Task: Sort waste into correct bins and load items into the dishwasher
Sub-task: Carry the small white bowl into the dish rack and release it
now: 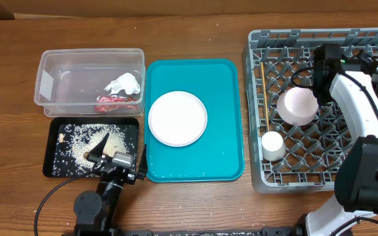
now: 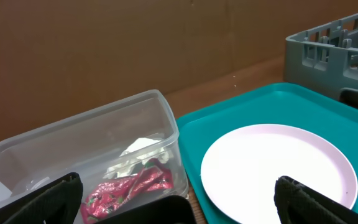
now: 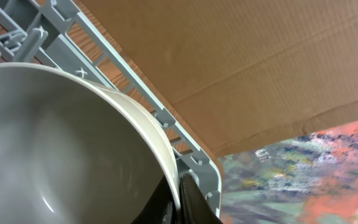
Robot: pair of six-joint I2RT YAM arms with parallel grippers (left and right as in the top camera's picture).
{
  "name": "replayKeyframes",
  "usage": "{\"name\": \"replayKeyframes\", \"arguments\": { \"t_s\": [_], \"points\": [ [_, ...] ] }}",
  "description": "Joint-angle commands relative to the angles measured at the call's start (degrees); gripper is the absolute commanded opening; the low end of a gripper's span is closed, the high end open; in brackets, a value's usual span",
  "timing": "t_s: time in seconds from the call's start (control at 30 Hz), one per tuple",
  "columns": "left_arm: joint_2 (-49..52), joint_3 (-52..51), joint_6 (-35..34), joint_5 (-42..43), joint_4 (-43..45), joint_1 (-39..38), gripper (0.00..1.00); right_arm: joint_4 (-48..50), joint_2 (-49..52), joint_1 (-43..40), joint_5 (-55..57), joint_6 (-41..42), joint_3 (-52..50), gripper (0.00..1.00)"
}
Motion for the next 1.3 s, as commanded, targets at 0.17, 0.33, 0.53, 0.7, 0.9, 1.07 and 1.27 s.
{"name": "replayKeyframes", "arguments": {
  "t_s": [0.17,0.33,0.53,0.7,0.9,1.07,1.27],
  "points": [
    [-0.61,-0.35,0.85,-0.15,0.09,0.37,1.0,0.48,2.12,0.02,1.57,-0.74,0.22,0.04],
    [-0.61,-0.35,0.85,-0.15,0.09,0.37,1.0,0.98,3.32,0.28,1.62,-2.16,0.22,0.04],
    [-0.61,-0.35,0.85,-0.15,0.09,0.37,1.0,2.47,3.58,2.16,0.55,-2.45,0.22,0.04],
    [-0.61,-0.35,0.85,-0.15,0.09,0.37,1.0,5.05,3.58,5.16,0.52,-5.38,0.22,0.04],
    [-0.61,-0.35,0.85,-0.15,0.09,0.37,1.0,5.46,3.58,6.6,7.78,-8.13,0.22,0.04],
    [-0.61,-0.35,0.85,-0.15,0.09,0.37,1.0,5.55,3.56,3.96,8.79,-9.46,0.22,0.04],
    [-0.61,-0.35,0.85,-0.15,0.09,0.37,1.0,7.45,3.58,-0.09,5.92,-10.6,0.22,0.04]
  ]
}}
